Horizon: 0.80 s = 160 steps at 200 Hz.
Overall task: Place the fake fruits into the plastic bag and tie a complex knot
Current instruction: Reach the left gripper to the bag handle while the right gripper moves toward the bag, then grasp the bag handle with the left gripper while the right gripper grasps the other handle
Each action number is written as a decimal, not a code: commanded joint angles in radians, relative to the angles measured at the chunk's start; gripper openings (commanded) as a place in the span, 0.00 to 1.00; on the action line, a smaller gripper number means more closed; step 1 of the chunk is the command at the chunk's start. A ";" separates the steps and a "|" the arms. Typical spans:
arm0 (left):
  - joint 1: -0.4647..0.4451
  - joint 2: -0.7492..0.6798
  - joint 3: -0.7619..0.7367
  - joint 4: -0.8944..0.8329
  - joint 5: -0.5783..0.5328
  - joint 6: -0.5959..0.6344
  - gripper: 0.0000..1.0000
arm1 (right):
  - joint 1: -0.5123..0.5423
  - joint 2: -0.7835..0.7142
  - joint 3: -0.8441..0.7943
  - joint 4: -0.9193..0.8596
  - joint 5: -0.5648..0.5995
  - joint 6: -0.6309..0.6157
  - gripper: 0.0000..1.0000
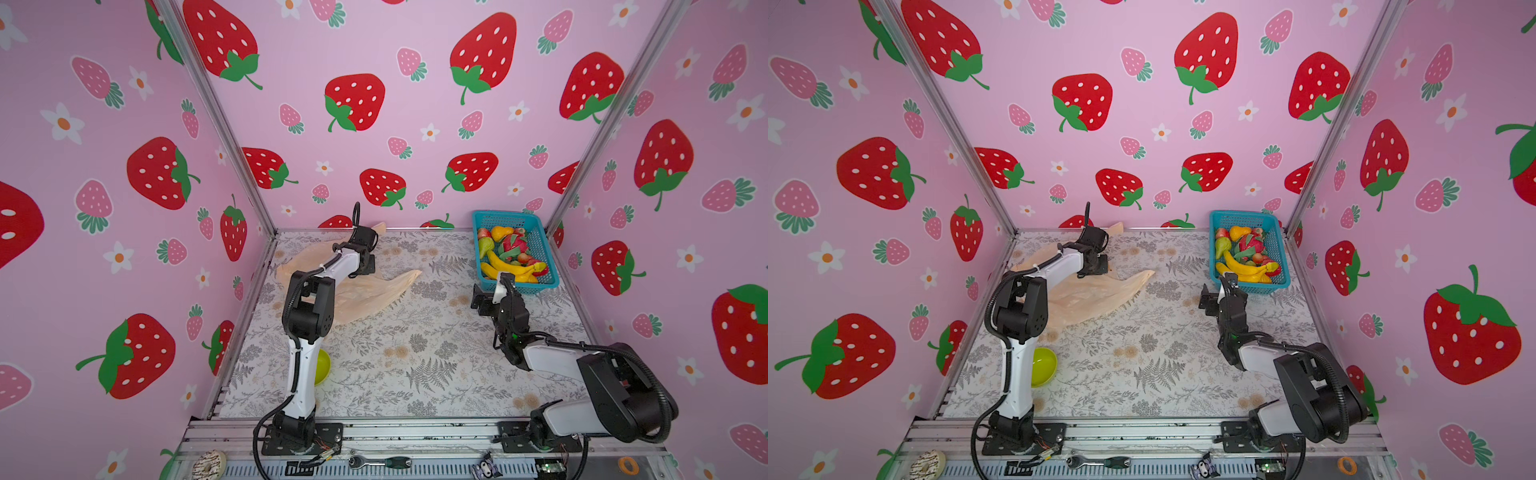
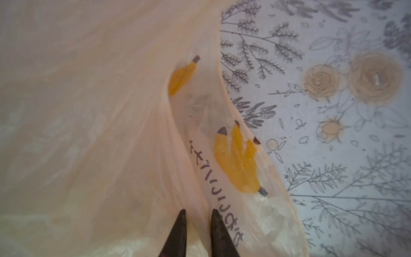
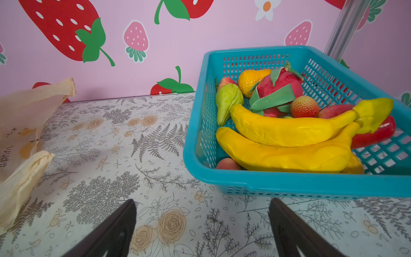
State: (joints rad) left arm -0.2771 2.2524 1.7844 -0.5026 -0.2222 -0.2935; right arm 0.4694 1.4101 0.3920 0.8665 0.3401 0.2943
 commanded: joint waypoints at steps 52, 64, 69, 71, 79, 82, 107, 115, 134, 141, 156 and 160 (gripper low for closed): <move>-0.008 -0.316 -0.286 0.257 0.344 -0.015 0.00 | -0.004 -0.095 0.066 -0.082 0.061 -0.022 0.98; -0.007 -0.395 -0.371 0.344 0.446 -0.028 0.00 | -0.038 -0.113 0.097 -0.127 0.002 0.003 0.99; -0.006 -0.424 -0.400 0.371 0.479 -0.033 0.00 | -0.065 -0.116 0.112 -0.150 -0.046 0.028 0.99; -0.006 -0.435 -0.412 0.381 0.491 -0.036 0.00 | -0.076 -0.118 0.119 -0.159 -0.067 0.041 0.99; -0.005 -0.475 -0.453 0.413 0.526 -0.046 0.00 | -0.122 -0.121 0.141 -0.184 -0.147 0.097 0.98; -0.004 -0.487 -0.465 0.421 0.536 -0.051 0.00 | -0.138 -0.122 0.145 -0.188 -0.175 0.117 0.98; 0.008 -0.583 -0.555 0.469 0.619 -0.093 0.00 | -0.198 -0.092 0.188 -0.204 -0.331 0.195 0.96; 0.012 -0.612 -0.585 0.486 0.636 -0.112 0.00 | -0.199 -0.067 0.218 -0.233 -0.366 0.200 0.95; 0.021 -0.672 -0.665 0.551 0.664 -0.190 0.00 | -0.199 0.019 0.264 -0.252 -0.513 0.244 0.91; 0.024 -0.689 -0.693 0.580 0.677 -0.225 0.00 | -0.196 0.053 0.263 -0.222 -0.574 0.272 0.90; 0.028 -0.708 -0.733 0.640 0.710 -0.293 0.00 | -0.170 0.126 0.250 -0.116 -0.687 0.325 0.90; 0.026 -0.711 -0.740 0.650 0.716 -0.309 0.00 | -0.160 0.141 0.249 -0.094 -0.704 0.335 0.90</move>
State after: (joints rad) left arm -0.2581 1.5696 1.0904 0.0216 0.4053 -0.4702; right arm 0.2752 1.4570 0.6495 0.6922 -0.1257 0.5091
